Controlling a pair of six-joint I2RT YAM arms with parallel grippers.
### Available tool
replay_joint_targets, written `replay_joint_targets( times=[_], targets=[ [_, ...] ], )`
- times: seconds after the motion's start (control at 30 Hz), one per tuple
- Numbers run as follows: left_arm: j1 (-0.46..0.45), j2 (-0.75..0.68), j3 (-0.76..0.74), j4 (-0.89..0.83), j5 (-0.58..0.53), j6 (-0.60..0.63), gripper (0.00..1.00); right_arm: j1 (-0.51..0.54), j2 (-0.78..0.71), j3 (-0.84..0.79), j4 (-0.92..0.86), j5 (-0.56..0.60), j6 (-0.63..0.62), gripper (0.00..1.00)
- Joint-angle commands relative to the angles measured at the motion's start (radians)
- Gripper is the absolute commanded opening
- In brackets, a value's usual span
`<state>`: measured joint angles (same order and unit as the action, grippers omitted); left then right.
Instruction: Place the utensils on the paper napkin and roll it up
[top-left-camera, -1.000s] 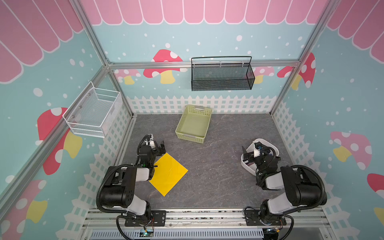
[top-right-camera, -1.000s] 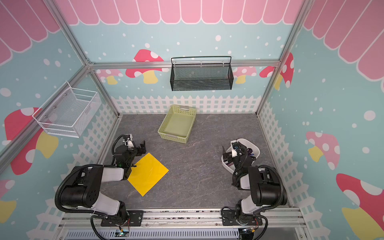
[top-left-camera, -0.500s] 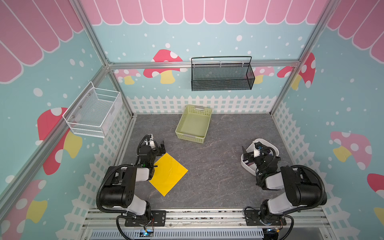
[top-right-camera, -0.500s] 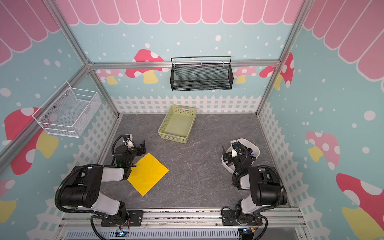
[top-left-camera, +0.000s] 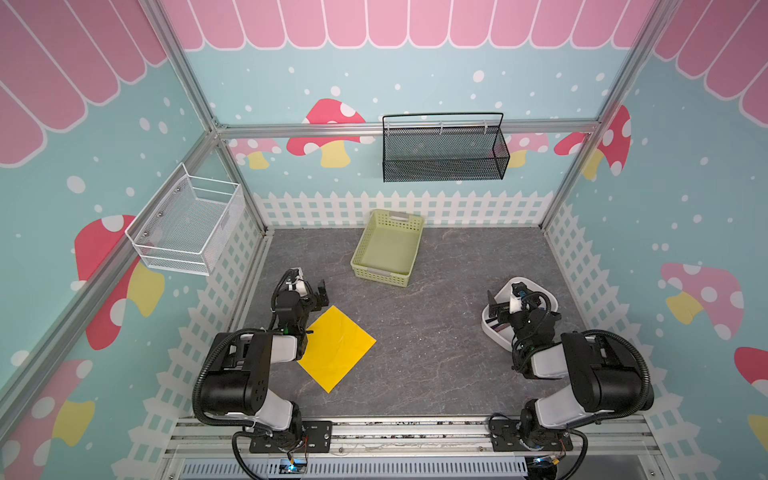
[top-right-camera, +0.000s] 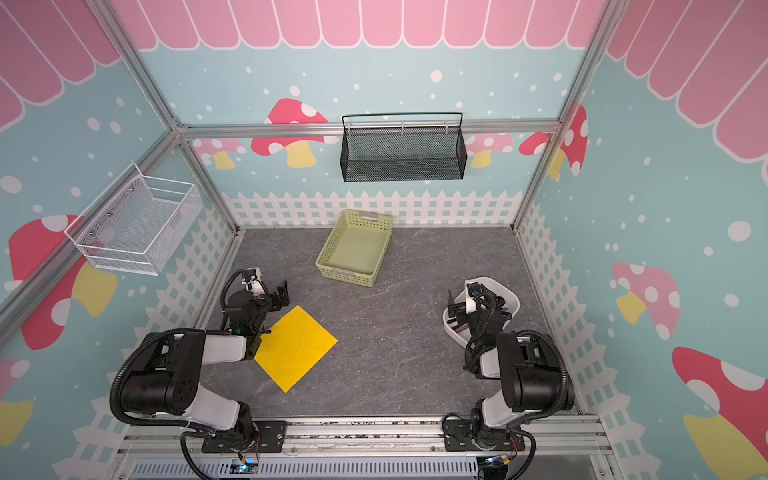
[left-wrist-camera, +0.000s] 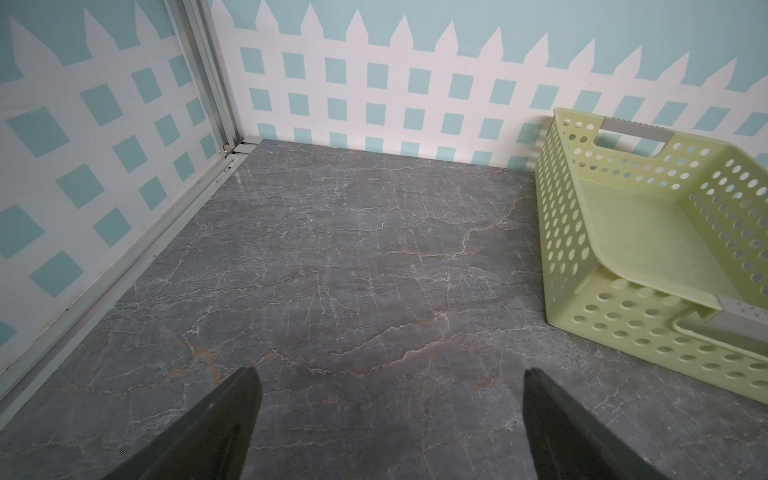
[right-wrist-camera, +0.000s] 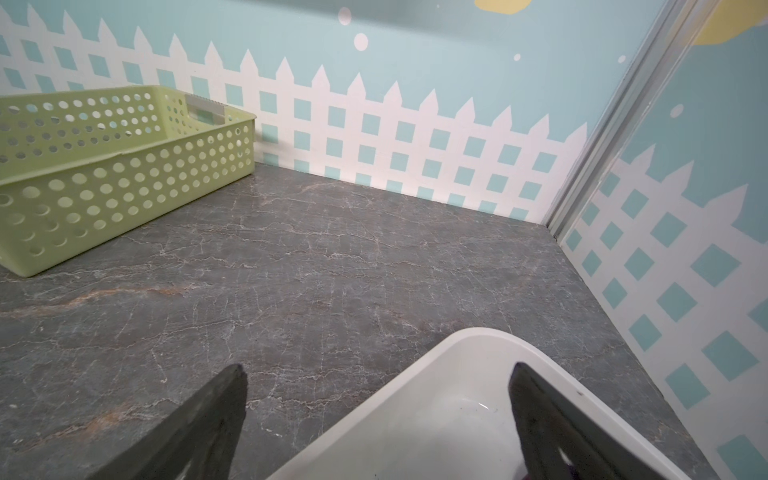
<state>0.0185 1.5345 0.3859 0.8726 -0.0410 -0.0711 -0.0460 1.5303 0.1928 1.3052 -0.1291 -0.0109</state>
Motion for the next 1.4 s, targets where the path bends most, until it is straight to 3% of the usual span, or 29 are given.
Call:
replay_joint_targets(
  times=[0.0,0.17,0.3,0.57,0.73,0.8,0.93,1.03,1.2,1.37],
  targets=[
    [0.000,0.001,0.002,0.015,-0.001,0.007,1.00,-0.003,-0.003,0.015,0.003,0.032,0.010,1.00],
    [-0.009,0.001,0.008,0.003,-0.019,0.014,1.00,-0.004,-0.005,0.015,0.004,0.039,0.006,0.99],
    [-0.010,0.001,0.008,0.004,-0.019,0.014,1.00,-0.001,-0.021,0.031,-0.037,0.111,0.030,0.99],
    [-0.009,-0.041,0.001,-0.010,-0.038,0.006,1.00,0.002,-0.157,0.150,-0.381,0.185,0.072,0.98],
    [-0.032,-0.202,0.081,-0.283,-0.163,-0.005,0.98,0.003,-0.244,0.247,-0.671,0.182,0.110,0.93],
    [-0.047,-0.268,0.122,-0.397,-0.179,-0.071,0.97,0.003,-0.279,0.274,-0.770,0.175,0.144,0.91],
    [-0.056,-0.341,0.185,-0.512,-0.066,-0.251,0.93,0.003,-0.309,0.349,-0.974,0.160,0.211,0.86],
    [-0.060,-0.351,0.342,-0.784,0.011,-0.298,0.89,0.002,-0.307,0.424,-1.136,0.162,0.267,0.84],
    [-0.059,-0.305,0.650,-1.254,0.099,-0.254,0.87,-0.014,-0.288,0.509,-1.344,0.141,0.341,0.79],
    [-0.058,-0.292,0.735,-1.391,0.176,-0.150,0.87,-0.093,-0.326,0.485,-1.379,0.061,0.375,0.78]
  ],
)
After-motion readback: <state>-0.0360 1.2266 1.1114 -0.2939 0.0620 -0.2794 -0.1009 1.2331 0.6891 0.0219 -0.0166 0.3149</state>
